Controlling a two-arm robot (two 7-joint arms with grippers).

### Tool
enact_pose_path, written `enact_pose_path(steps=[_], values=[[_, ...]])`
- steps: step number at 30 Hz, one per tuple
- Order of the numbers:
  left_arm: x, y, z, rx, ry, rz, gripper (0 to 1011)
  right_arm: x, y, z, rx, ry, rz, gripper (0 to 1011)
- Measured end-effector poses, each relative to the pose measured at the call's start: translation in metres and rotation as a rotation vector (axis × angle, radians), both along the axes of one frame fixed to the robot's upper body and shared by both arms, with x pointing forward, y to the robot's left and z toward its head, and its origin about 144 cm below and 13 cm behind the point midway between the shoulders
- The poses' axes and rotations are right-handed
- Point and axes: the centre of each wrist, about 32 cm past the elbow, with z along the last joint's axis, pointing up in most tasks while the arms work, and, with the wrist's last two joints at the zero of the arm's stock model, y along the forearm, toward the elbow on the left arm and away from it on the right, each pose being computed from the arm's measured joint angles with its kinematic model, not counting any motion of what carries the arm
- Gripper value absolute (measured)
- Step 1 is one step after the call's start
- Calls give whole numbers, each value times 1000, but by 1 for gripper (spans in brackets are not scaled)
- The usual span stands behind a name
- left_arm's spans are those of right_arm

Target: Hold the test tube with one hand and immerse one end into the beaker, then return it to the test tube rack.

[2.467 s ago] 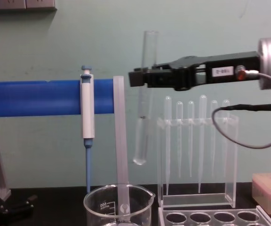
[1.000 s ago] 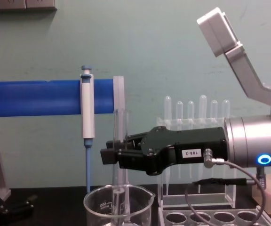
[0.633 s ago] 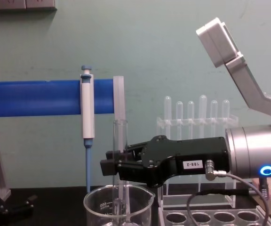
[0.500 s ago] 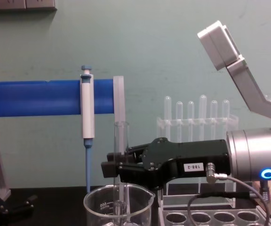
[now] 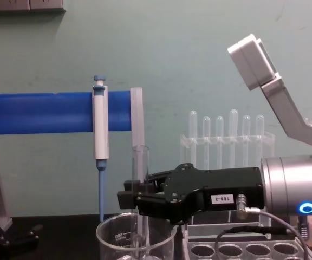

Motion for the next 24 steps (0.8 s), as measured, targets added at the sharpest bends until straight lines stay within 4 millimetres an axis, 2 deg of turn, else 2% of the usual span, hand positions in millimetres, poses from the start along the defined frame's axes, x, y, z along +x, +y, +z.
enact_pose_path(steps=[24], values=[[0,0,0,0,0,0,1000,3,-1,-11,21,20,-17,225]])
